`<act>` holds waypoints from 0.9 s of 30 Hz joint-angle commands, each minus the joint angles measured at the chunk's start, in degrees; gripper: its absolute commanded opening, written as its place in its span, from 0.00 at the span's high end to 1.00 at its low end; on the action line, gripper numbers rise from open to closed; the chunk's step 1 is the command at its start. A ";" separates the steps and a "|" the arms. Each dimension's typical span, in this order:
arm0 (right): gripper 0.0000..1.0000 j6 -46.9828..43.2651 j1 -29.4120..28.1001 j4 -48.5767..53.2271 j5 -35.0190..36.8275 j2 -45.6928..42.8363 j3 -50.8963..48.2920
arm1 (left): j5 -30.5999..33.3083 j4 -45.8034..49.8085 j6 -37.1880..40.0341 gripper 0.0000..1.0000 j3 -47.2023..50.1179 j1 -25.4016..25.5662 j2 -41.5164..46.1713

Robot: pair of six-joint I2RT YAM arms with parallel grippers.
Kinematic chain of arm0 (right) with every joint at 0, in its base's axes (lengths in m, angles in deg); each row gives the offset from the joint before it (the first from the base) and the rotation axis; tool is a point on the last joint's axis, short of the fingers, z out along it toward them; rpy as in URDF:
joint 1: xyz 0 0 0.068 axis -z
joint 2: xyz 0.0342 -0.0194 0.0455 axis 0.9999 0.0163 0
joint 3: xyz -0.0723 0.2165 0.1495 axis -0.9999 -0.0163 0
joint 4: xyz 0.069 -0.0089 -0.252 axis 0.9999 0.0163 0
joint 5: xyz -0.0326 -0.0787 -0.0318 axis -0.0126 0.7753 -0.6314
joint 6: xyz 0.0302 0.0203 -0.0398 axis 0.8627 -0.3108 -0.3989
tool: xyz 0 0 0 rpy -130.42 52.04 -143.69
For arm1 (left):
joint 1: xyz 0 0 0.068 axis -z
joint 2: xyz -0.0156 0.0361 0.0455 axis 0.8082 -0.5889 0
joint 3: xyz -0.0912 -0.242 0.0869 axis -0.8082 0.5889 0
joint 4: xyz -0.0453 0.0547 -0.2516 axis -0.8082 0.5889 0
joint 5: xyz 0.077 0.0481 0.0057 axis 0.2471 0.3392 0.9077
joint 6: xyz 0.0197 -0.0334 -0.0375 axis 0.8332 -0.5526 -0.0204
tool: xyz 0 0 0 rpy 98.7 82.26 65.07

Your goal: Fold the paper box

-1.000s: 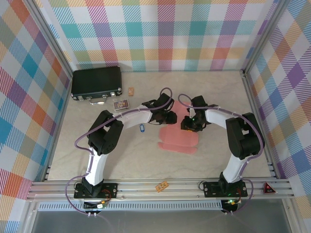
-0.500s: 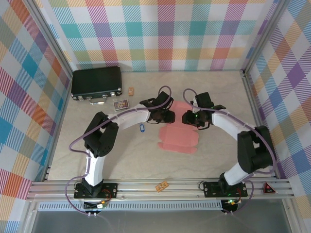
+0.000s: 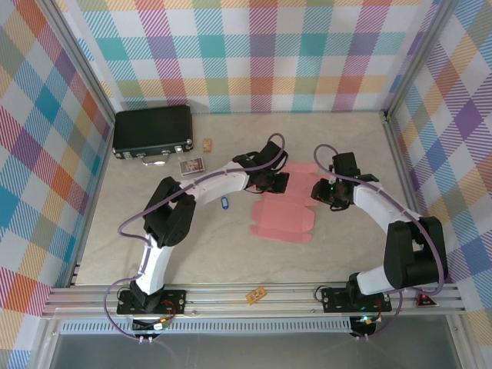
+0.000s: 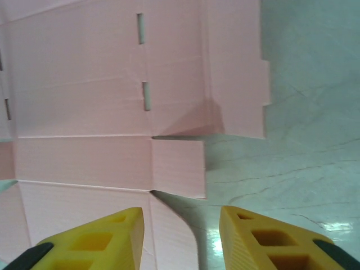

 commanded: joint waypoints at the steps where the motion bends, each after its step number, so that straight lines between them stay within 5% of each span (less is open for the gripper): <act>1: 0.58 -0.91 1.04 -0.01 -2.84 -0.27 -1.02 | -3.25 1.04 -1.11 1.00 -2.62 0.36 -3.76; 27: 0.62 0.26 2.40 -5.67 -7.78 10.95 0.27 | 0.17 4.44 -0.10 1.00 -0.62 0.37 -7.89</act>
